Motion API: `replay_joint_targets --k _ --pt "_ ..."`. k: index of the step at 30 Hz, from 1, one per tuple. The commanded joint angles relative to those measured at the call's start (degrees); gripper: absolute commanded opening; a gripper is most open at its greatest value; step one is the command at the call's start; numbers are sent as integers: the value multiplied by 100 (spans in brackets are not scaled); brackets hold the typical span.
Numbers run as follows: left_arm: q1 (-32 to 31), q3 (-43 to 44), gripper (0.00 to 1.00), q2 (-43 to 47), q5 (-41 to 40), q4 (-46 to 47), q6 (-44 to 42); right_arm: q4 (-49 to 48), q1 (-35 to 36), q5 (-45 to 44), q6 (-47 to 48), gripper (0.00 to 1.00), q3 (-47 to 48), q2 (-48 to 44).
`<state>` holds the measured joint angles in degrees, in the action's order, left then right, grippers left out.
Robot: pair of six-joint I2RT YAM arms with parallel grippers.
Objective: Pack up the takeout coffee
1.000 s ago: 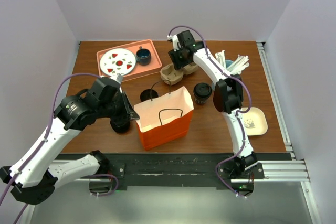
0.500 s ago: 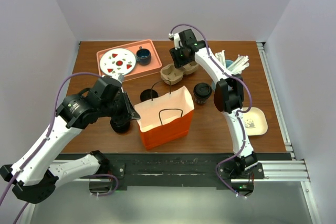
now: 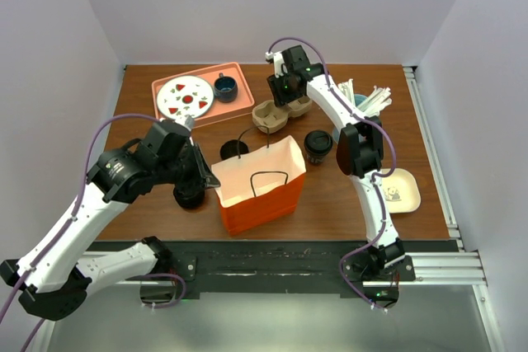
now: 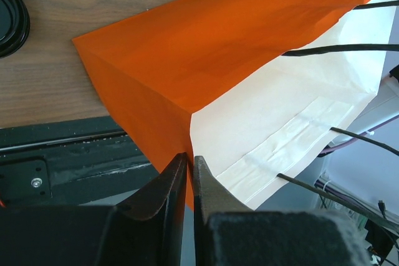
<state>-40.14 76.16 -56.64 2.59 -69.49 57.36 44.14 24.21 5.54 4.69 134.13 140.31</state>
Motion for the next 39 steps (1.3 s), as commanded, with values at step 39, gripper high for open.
replay_joint_targets --k 39 --pt "24 -207 15 382 84 401 231 -554 -127 -159 -205 35 -167 -549"
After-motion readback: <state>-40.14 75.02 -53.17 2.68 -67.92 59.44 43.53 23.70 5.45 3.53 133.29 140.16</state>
